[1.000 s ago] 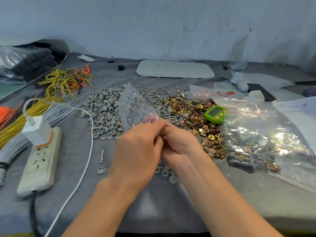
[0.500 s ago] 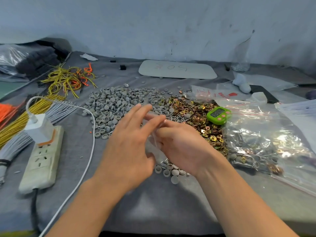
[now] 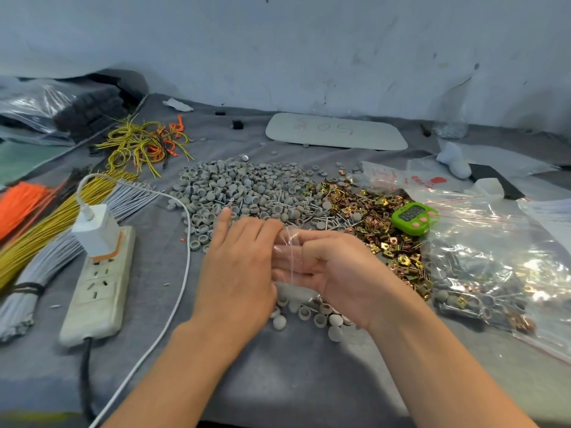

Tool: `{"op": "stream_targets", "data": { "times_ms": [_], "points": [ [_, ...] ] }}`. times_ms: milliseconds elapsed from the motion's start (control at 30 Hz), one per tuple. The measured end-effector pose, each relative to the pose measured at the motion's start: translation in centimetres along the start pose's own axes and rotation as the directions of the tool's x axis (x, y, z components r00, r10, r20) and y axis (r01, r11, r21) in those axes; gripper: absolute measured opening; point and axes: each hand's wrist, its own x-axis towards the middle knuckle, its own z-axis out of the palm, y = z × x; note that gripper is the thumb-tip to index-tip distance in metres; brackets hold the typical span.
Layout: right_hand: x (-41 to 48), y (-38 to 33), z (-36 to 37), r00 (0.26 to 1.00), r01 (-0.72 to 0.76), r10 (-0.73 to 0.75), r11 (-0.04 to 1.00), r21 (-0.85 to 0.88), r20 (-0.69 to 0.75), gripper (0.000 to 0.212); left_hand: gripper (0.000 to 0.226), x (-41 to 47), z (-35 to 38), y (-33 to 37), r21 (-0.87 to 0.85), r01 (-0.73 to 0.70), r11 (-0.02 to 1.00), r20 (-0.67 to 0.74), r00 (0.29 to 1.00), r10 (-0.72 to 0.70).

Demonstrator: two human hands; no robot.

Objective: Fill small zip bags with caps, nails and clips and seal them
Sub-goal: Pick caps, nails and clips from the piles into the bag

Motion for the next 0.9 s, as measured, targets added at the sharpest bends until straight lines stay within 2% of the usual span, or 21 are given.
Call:
{"op": "stream_targets", "data": {
  "times_ms": [67,167,233,300,367,433,533,667,700,767,833,900],
  "points": [
    [0.5,-0.2,-0.9,0.973,0.018,-0.045,0.993,-0.12,-0.226,0.032,0.074,0.1,0.1,-0.4,0.023,0.05,0.999,0.029,0.998,-0.05],
    [1.2,-0.8,-2.8,0.841,0.049,-0.234,0.931,-0.363,-0.488,0.03,0.086,0.1,0.2,-1.1,0.034,0.105,0.994,0.112,0.988,-0.109],
    [1.8,-1.1,-3.9,0.749,0.011,-0.347,0.858,-0.513,-0.564,0.03,0.092,0.2,0.1,-1.6,-0.027,0.132,0.991,0.145,0.981,-0.126],
    [2.4,-1.3,-5.0,0.691,-0.041,-0.444,0.764,-0.644,-0.57,0.026,0.097,0.4,0.1,-1.6,-0.086,0.155,0.984,0.171,0.976,-0.138],
    [3.2,-1.6,-5.8,0.705,-0.122,-0.497,0.618,-0.777,-0.506,0.028,0.099,0.7,0.2,-1.7,-0.103,0.153,0.983,0.199,0.971,-0.13],
    [4.1,-1.9,-6.2,0.767,-0.197,-0.472,0.473,-0.859,-0.435,0.04,0.102,0.9,0.3,-2.0,-0.111,0.15,0.982,0.239,0.964,-0.12],
    [5.1,-2.4,-6.6,0.818,-0.307,-0.419,0.26,-0.915,-0.394,0.05,0.106,1.0,0.3,-2.5,-0.12,0.127,0.985,0.265,0.96,-0.091],
    [5.6,-2.5,-6.9,0.889,-0.353,-0.311,-0.003,-0.935,-0.335,0.059,0.101,0.9,0.4,-2.3,-0.229,0.108,0.967,0.216,0.975,-0.058],
    [5.7,-2.4,-6.8,0.893,-0.352,-0.312,-0.037,-0.935,-0.324,0.057,0.1,0.9,0.5,-2.3,-0.221,0.1,0.97,0.219,0.974,-0.051],
    [5.8,-2.3,-6.6,0.888,-0.351,-0.338,-0.061,-0.934,-0.312,0.04,0.101,1.0,0.6,-2.3,-0.157,0.074,0.985,0.255,0.966,-0.032],
    [5.7,-2.3,-6.8,0.877,-0.363,-0.352,-0.038,-0.931,-0.328,0.025,0.103,1.2,0.7,-2.2,-0.094,0.048,0.994,0.302,0.953,-0.018],
    [5.4,-2.2,-7.1,0.869,-0.37,-0.346,0.018,-0.929,-0.353,0.019,0.103,1.3,0.7,-2.0,-0.077,0.04,0.996,0.34,0.94,-0.012]
  ]
}}
